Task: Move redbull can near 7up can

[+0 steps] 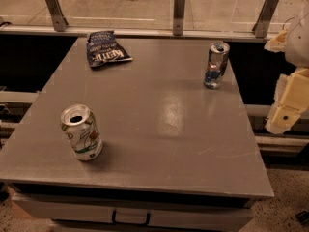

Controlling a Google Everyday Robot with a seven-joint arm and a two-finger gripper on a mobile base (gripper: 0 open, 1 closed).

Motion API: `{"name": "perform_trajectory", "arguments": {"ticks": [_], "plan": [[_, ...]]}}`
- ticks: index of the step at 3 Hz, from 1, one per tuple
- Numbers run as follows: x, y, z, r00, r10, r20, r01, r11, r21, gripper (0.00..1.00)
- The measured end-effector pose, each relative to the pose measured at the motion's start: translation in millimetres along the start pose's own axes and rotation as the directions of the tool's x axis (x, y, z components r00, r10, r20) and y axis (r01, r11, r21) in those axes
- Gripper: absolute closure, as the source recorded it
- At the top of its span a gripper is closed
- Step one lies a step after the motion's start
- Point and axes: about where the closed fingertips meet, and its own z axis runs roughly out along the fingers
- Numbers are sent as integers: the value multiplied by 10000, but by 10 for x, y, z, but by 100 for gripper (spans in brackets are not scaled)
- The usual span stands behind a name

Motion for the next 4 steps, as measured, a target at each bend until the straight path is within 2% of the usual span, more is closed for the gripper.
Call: {"name": "perform_trajectory", "arguments": {"ticks": [1,2,3,4], "plan": [[-7,-78,30,9999,5,142,-7,9999,125,0],[15,-386,168,9968,202,779,-229,9992,339,0],[-7,-864,404,9778,515,2030,-647,9962,590,0],[-134,-1223,611,9418,777,3270,-1054,9921,678,0]]}}
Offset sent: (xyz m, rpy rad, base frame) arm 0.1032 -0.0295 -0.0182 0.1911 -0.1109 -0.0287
